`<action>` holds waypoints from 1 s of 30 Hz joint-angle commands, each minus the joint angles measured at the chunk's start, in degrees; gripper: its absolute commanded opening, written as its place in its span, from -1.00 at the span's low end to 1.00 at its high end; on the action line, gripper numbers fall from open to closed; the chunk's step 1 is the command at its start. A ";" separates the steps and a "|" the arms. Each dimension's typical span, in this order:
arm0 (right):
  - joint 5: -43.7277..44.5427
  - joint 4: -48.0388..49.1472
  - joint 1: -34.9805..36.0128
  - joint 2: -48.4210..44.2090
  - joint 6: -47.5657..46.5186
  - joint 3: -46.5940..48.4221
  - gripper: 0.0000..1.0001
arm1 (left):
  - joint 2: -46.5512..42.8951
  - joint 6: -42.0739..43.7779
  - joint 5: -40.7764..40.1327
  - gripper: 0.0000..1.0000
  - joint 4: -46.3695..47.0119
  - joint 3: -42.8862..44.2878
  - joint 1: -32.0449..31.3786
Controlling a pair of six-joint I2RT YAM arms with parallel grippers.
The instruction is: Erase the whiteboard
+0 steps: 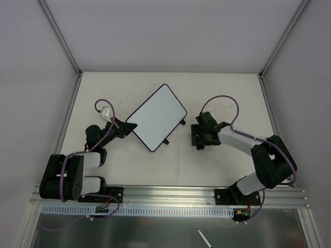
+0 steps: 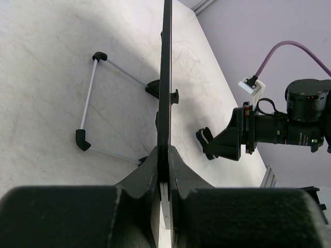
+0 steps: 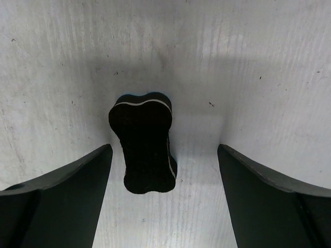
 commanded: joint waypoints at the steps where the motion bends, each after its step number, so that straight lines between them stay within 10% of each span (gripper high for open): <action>1: 1.10 -0.75 0.03 -2.50 0.13 0.62 0.75 | -0.69 4.53 1.29 -0.90 1.92 -0.50 -0.22; 20: -0.22 1.10 0.03 -6.80 -0.66 -1.66 0.75 | -1.93 4.79 0.59 -0.12 0.52 -0.59 -0.13; 30: 1.45 2.68 0.03 -18.56 -2.77 -4.39 0.76 | -6.23 5.32 -3.19 0.79 -4.67 -1.12 1.27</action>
